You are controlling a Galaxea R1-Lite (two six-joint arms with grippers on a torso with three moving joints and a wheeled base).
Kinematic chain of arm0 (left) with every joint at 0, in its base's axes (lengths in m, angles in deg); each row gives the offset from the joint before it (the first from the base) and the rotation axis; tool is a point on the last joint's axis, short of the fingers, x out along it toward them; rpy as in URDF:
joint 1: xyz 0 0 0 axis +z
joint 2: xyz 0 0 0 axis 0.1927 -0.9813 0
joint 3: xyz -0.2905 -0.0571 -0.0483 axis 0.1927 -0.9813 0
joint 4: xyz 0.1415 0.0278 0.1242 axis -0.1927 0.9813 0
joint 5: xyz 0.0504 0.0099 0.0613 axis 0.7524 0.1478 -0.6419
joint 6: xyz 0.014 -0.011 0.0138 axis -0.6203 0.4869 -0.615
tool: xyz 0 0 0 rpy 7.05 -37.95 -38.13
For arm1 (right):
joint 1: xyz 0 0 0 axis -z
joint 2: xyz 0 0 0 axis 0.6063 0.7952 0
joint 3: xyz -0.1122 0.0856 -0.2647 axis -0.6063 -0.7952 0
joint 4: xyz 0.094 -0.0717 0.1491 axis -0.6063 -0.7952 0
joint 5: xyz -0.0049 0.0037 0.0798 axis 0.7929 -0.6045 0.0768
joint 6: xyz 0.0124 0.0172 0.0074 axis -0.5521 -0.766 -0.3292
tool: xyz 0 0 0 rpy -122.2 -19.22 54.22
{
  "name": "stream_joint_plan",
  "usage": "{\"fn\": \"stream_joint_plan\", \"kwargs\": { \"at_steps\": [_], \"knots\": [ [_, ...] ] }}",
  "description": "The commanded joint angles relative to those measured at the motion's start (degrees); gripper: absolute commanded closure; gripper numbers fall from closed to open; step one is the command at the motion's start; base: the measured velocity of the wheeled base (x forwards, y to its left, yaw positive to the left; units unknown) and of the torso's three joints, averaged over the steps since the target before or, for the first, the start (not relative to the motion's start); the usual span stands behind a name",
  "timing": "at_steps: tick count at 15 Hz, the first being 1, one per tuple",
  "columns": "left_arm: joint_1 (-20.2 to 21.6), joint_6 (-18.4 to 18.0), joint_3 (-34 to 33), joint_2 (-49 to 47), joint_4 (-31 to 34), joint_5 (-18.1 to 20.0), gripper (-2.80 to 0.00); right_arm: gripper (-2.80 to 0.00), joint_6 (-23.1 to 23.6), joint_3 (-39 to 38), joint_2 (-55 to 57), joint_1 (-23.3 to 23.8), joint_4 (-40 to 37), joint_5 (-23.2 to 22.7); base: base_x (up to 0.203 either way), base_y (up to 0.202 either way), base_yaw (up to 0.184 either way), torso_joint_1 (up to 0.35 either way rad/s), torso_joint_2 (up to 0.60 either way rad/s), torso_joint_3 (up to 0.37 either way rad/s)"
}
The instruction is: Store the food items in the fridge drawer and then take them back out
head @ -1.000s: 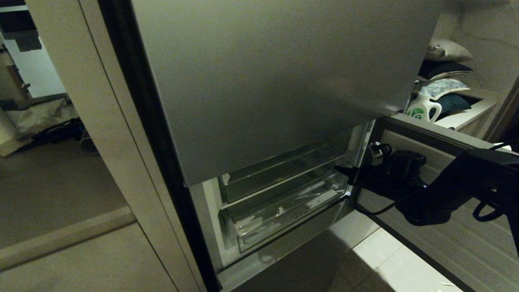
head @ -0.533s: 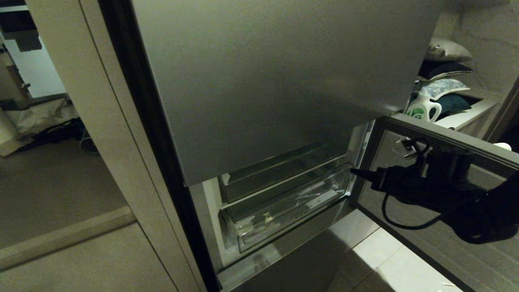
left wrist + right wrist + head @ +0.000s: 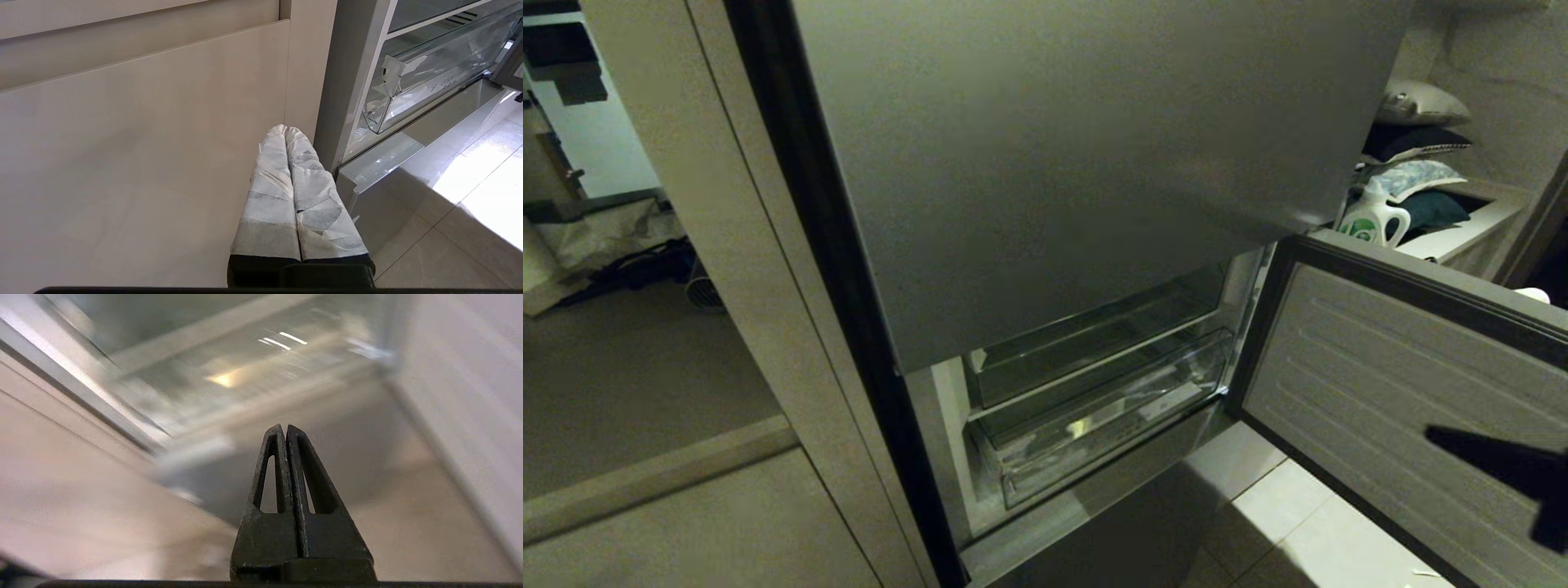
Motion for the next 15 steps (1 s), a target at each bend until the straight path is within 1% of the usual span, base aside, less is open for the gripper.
{"fn": "stream_joint_plan", "kwargs": {
  "at_steps": [1, 2, 3, 4, 6, 9, 10, 11, 13, 14, 15],
  "knots": [
    [-0.04, 0.01, 0.00, -0.05, -0.04, -0.01, 0.00, 0.00, 5.05, -10.75, -25.96, -0.02, -5.13, 7.65, 0.000, 0.000, 0.000, 0.000, 0.00, 0.000],
    [0.04, 0.01, 0.00, -0.05, 0.04, -0.01, 0.00, 0.00, 7.47, -17.42, -31.05, 0.14, -4.28, 10.34, 0.000, 0.000, 0.000, 0.000, 0.00, 0.000],
    [-0.04, 0.01, -0.03, -0.05, -0.13, -0.01, 0.00, 0.00, 9.63, -21.67, -34.74, 0.54, -3.88, 12.42, 0.000, 0.000, 0.000, 0.000, 0.00, 0.000],
    [-0.04, 0.01, -0.09, -0.05, -0.22, -0.01, 0.00, 0.00, 11.15, -23.89, -38.06, 1.73, -4.55, 13.13, 0.000, 0.000, 0.000, 0.000, 0.00, 0.000],
    [0.02, 0.01, -0.09, -0.05, -0.13, -0.01, 0.00, 0.00, 13.21, -24.23, -43.22, 4.60, -5.63, 12.76, 0.000, 0.000, 0.000, 0.000, 0.00, 0.000],
    [-0.04, 0.18, -0.09, -0.05, -0.29, -0.01, 0.00, 0.00, 14.85, -24.23, -51.92, 5.34, -8.04, 14.73, 0.000, 0.000, 0.000, 0.000, 0.00, 0.000],
    [-0.04, 0.18, -0.09, -0.05, -0.30, -0.01, 0.00, 0.00, 15.37, -24.23, -52.60, 5.42, -9.04, 15.66, 0.000, 0.000, 0.000, 0.000, 0.00, 0.000],
    [-0.04, 0.18, -0.09, -0.05, -0.30, -0.01, 0.00, 0.00, 15.51, -24.24, -52.30, 5.48, -9.62, 16.17, 0.000, 0.000, 0.000, 0.000, 0.00, 0.000],
    [-0.04, 0.18, -0.09, -0.05, -0.30, -0.01, 0.00, 0.00, 14.21, -24.24, -52.30, 5.48, -9.62, 16.24, 0.000, 0.000, 0.000, 0.000, 0.00, 0.000],
    [-0.04, 0.18, -0.09, -0.05, -0.30, -0.01, 0.00, 0.00, 11.93, -24.24, -52.30, 5.48, -9.57, 16.53, 0.000, 0.000, 0.000, 0.000, 0.00, 0.000],
    [-0.03, 0.18, -0.09, -0.05, -0.30, -0.01, 0.00, 0.00, 10.69, -24.24, -52.30, 5.48, -9.44, 16.69, 0.000, 0.000, 0.000, 0.000, 0.00, 0.000]
  ]
}}
